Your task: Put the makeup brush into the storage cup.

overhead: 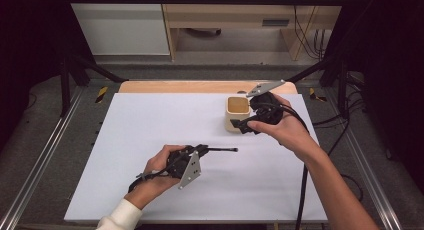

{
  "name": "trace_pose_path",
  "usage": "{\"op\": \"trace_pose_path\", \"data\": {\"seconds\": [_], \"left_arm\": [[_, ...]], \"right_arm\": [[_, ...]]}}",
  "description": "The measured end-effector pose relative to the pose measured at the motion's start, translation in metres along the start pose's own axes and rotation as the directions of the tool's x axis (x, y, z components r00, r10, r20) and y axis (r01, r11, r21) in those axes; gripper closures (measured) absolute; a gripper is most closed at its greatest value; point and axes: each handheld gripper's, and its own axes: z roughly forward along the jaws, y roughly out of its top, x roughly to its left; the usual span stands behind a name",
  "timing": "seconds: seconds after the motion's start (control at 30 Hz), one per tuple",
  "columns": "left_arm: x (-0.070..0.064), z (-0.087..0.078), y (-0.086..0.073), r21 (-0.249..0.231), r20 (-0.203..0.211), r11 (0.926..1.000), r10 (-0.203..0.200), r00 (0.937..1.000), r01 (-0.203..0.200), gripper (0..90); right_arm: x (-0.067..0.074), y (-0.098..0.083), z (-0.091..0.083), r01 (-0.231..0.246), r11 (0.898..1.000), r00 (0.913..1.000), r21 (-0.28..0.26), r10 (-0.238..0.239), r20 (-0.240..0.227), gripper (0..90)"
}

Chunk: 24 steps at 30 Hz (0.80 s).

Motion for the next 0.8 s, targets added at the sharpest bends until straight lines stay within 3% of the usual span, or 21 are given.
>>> {"op": "trace_pose_path", "data": {"seconds": [0.07,0.17,0.23,0.3,0.43,0.53,0.7,0.8], "left_arm": [[0.002,-0.003,-0.003,-0.024,-0.011,0.9992,-0.033,0.9994,0.033,83.7],[0.008,-0.009,-0.009,-0.016,-0.024,0.9957,-0.092,0.9955,0.091,83.7],[0.014,-0.013,-0.014,-0.036,-0.025,0.9849,-0.17,0.9852,0.169,83.7],[0.02,-0.017,-0.018,-0.038,-0.038,0.976,-0.216,0.9757,0.214,83.7],[0.029,-0.022,-0.021,-0.05,-0.056,0.9588,-0.282,0.9577,0.279,83.7],[0.035,-0.024,-0.021,-0.059,-0.061,0.945,-0.325,0.9437,0.322,83.7],[0.041,-0.025,-0.017,-0.058,-0.061,0.9254,-0.378,0.9238,0.375,83.7],[0.044,-0.025,-0.014,-0.044,-0.075,0.9203,-0.391,0.9173,0.389,83.7]], "right_arm": [[0.0,-0.006,-0.005,-0.011,0.999,0.9994,-0.045,0.013,0.031,5.3],[0.002,-0.017,-0.011,-0.017,0.991,0.9974,-0.133,0.027,0.067,4.6],[0.002,-0.026,-0.01,-0.042,0.984,0.9956,-0.174,0.056,0.075,5.3],[0.002,-0.036,-0.008,-0.084,0.975,0.9926,-0.207,0.1,0.068,5.4],[0.004,-0.051,-0.004,-0.107,0.961,0.9889,-0.256,0.13,0.072,6.2],[0.01,-0.058,-0.001,-0.104,0.956,0.99,-0.274,0.126,0.064,6.7],[0.02,-0.063,0.003,-0.1,0.939,0.9915,-0.328,0.122,0.046,7.8],[0.027,-0.066,0.007,-0.102,0.931,0.9913,-0.351,0.124,0.043,8.0]]}}
